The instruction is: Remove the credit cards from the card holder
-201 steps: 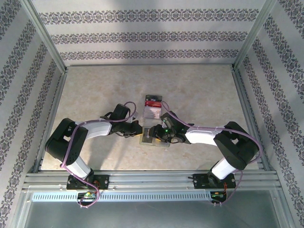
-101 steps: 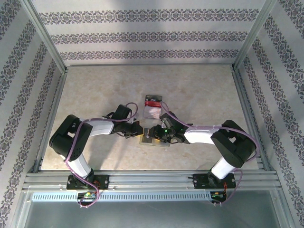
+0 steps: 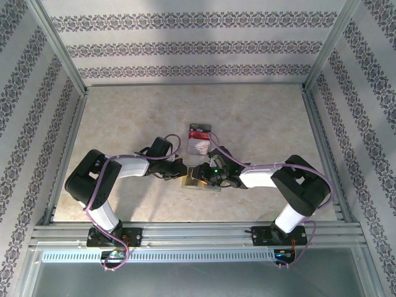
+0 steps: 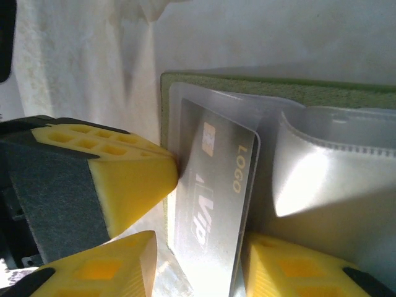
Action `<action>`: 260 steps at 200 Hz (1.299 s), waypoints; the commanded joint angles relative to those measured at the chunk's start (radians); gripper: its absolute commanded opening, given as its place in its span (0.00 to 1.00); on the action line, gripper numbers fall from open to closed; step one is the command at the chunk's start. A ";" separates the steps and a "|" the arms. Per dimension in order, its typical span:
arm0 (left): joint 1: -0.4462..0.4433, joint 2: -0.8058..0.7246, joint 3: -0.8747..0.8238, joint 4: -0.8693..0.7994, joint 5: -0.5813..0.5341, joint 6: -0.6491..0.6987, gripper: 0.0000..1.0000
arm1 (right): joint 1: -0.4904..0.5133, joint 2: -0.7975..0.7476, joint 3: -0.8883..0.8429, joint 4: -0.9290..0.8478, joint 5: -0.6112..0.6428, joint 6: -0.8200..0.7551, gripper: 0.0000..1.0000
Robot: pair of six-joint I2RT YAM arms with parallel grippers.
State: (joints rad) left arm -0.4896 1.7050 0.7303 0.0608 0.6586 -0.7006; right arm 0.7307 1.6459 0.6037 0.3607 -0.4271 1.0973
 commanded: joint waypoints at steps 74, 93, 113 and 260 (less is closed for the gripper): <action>-0.024 0.018 -0.007 -0.077 -0.075 0.034 0.00 | -0.037 -0.073 -0.053 0.107 -0.044 0.028 0.32; -0.024 0.015 -0.001 -0.092 -0.085 0.041 0.00 | -0.046 -0.104 -0.053 0.088 -0.056 0.015 0.30; -0.024 0.013 -0.001 -0.093 -0.085 0.039 0.00 | -0.053 -0.113 -0.048 0.068 -0.060 0.003 0.29; -0.024 0.008 0.006 -0.109 -0.099 0.046 0.00 | -0.096 -0.177 -0.093 -0.111 0.000 -0.042 0.00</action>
State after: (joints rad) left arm -0.4995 1.7042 0.7376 0.0486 0.6289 -0.6842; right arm 0.6598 1.5356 0.5343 0.3305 -0.4492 1.1061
